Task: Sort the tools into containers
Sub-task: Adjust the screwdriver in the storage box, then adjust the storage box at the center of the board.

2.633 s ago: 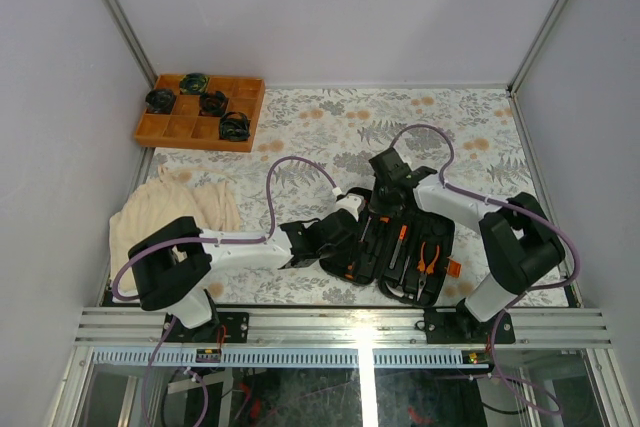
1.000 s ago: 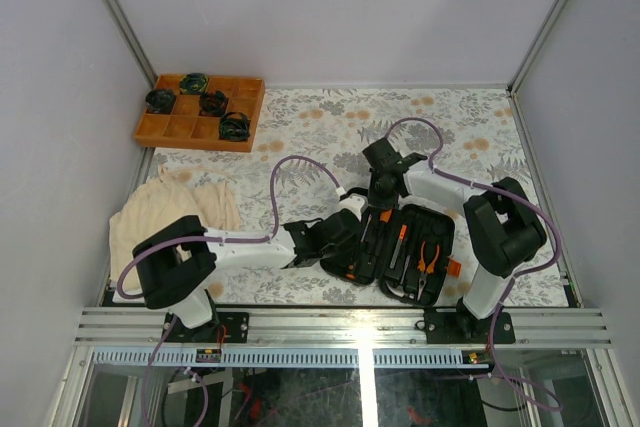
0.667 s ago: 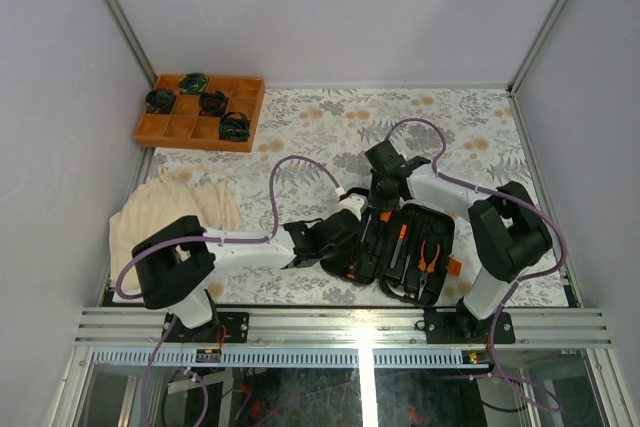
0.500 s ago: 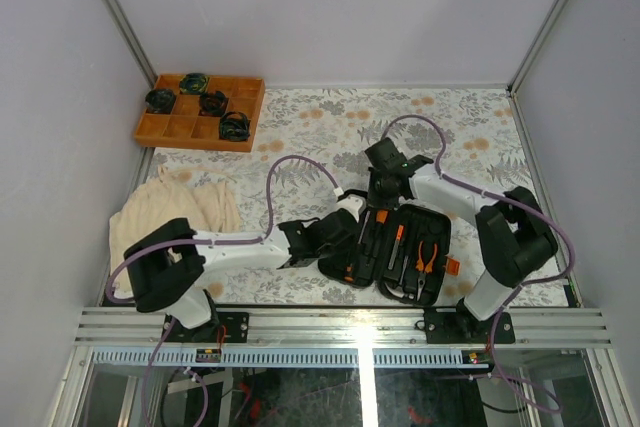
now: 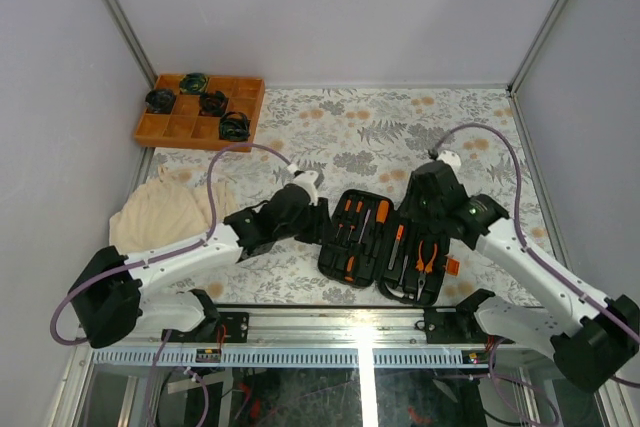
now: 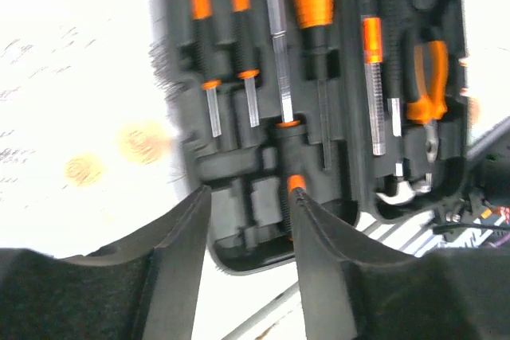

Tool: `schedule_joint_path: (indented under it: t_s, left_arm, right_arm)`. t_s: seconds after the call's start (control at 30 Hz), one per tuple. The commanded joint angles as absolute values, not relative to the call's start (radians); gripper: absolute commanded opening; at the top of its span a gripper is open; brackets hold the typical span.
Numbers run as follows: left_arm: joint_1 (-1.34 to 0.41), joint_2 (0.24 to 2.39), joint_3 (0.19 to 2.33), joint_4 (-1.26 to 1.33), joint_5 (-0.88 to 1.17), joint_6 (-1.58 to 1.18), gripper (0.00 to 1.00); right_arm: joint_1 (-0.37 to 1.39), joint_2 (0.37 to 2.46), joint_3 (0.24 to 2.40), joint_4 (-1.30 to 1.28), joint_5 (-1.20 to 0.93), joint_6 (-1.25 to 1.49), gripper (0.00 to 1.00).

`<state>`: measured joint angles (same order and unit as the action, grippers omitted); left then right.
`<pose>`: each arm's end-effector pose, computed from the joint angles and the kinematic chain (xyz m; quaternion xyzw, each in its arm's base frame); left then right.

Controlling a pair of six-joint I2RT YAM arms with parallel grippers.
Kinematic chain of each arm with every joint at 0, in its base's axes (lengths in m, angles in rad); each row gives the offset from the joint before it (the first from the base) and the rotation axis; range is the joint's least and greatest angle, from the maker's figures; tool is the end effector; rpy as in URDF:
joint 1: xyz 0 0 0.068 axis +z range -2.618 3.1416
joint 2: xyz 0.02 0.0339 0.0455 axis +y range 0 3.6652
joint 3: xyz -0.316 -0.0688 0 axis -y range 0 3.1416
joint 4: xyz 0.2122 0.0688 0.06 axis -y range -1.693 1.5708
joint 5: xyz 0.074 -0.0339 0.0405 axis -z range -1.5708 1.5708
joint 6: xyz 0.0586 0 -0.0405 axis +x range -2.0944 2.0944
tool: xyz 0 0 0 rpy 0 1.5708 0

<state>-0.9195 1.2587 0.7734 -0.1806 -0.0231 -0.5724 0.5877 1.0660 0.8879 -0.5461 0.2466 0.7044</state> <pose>0.1483 -0.1924 0.2864 0.1503 0.8867 -0.2890 0.3281 0.1616 0.0905 0.3249 0.1032 0.9003 0.1559 0.3930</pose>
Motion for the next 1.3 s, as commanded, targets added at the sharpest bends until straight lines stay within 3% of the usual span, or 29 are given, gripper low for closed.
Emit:
schedule_joint_path:
  t_s: [0.0,0.23,0.57,0.73,1.0,1.27]
  left_arm:
    - [-0.831,1.208,0.658,-0.159,0.065,-0.591,0.47]
    - [-0.787,1.186,0.564,-0.077,0.135,-0.622,0.50]
    - [-0.777,1.194,0.537,-0.032,0.152,-0.643,0.50]
    - [-0.777,1.194,0.518,-0.013,0.150,-0.663,0.50]
    - [-0.776,1.166,0.463,0.025,0.133,-0.736,0.58]
    - [-0.774,1.177,0.392,0.129,0.177,-0.800,0.59]
  right_arm:
    - [0.579,0.947,0.778,-0.689,0.376,0.780,0.52]
    - [0.513,0.868,0.654,-0.706,0.330,0.784,0.54]
    - [0.350,0.908,0.612,-0.697,0.259,0.753,0.56]
    - [0.310,0.912,0.589,-0.675,0.296,0.794,0.62]
    - [0.299,0.907,0.454,-0.540,0.225,0.875,0.68]
    - [0.299,0.975,0.427,-0.341,0.027,0.845,0.60]
